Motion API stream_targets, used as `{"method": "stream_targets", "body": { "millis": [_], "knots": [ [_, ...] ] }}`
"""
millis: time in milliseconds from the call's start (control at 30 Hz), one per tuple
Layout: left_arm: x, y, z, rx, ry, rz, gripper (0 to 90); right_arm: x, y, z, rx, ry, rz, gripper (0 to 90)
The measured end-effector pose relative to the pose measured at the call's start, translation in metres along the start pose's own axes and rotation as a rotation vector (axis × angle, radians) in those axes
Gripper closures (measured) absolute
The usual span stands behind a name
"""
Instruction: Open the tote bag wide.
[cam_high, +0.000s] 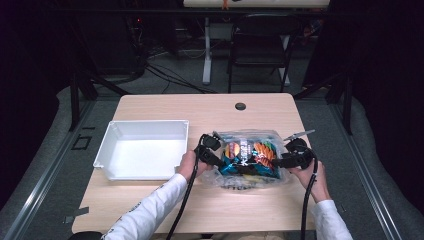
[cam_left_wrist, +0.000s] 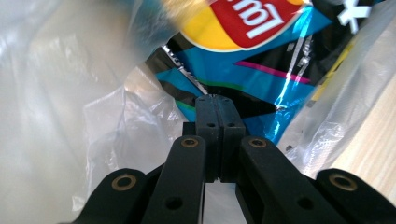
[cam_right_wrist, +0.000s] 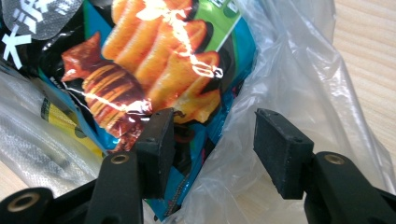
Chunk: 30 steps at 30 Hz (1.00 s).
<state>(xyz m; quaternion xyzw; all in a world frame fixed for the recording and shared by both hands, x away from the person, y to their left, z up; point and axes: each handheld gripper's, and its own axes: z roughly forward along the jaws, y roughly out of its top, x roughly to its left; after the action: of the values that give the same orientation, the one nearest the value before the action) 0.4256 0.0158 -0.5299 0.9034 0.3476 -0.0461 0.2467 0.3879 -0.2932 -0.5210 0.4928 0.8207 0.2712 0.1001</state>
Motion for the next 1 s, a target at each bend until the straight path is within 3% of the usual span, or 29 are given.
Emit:
{"method": "stream_targets", "body": {
  "millis": [267,467,600,800,933,1000],
  "knots": [
    [-0.006,0.012,-0.025,-0.044,-0.006,0.024,90.0,-0.002,0.001,-0.004,-0.020,0.013,0.018,46.6],
    [-0.015,0.027,-0.047,-0.092,-0.045,0.043,90.0,0.000,0.003,-0.010,-0.043,0.017,0.020,45.2],
    [-0.022,0.035,-0.058,-0.092,-0.049,0.073,90.0,0.001,0.004,-0.012,-0.054,0.021,0.022,44.3],
    [-0.026,0.038,-0.063,-0.103,-0.070,0.088,90.0,0.006,0.007,-0.015,-0.067,0.028,0.007,43.5],
    [-0.028,0.036,-0.060,-0.090,-0.077,0.097,90.0,0.017,0.014,-0.022,-0.110,0.031,-0.029,43.7],
    [-0.029,0.034,-0.056,-0.082,-0.078,0.098,90.0,0.024,0.022,-0.024,-0.131,0.055,-0.051,43.6]
  ]
}}
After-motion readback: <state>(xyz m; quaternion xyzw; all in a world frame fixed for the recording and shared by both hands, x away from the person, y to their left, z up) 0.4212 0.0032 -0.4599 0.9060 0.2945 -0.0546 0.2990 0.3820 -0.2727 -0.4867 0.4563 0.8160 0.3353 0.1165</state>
